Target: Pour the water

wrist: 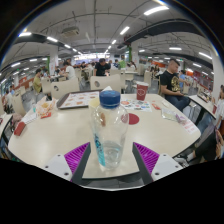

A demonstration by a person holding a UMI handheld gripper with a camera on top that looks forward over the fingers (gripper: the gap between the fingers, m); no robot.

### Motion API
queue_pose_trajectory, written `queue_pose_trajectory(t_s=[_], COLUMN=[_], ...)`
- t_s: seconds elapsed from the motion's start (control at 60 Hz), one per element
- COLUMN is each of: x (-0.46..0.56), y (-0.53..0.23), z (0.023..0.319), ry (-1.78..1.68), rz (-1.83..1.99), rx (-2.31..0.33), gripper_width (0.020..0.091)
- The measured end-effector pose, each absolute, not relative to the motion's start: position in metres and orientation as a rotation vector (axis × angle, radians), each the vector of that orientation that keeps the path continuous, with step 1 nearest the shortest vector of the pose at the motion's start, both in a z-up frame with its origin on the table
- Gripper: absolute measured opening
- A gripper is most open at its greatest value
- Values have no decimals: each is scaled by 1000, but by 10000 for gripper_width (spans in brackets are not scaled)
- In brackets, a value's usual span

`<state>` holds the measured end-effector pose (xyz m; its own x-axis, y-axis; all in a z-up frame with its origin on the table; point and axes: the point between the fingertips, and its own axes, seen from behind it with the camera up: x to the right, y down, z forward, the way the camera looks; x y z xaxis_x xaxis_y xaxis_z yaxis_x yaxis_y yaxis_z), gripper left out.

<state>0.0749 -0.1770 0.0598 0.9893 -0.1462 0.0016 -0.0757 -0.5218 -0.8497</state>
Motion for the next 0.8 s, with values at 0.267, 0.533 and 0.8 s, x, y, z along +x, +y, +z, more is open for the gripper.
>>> queue_pose_trajectory(t_s=[0.267,0.533,0.8], x=[76,73,37], y=[-135,-132,-118], z=[62,62,105], ry=[96,32,-58], rz=[-39,-38,18], rx=[-2035,-2028,-2017], gripper_width=[557,387,387])
